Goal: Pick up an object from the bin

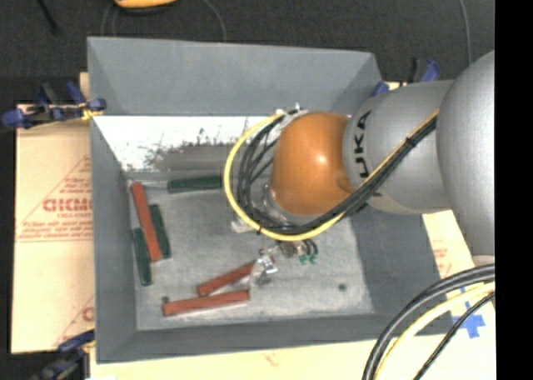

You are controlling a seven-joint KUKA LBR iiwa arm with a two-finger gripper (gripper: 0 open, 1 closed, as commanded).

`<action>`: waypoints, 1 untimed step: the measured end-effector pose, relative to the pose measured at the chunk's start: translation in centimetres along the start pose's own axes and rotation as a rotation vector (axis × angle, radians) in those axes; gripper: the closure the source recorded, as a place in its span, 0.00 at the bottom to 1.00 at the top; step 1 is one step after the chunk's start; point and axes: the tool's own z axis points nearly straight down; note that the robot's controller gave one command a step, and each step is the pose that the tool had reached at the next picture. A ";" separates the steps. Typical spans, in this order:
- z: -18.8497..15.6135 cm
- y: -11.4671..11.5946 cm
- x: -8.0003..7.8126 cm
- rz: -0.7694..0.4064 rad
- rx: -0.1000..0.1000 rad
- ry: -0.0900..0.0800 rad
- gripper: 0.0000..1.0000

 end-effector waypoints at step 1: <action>2.7 0.8 0.3 -0.053 0.005 0.006 1.00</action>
Offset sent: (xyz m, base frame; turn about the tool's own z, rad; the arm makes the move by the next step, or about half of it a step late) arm 0.0000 0.0000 0.0000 0.0000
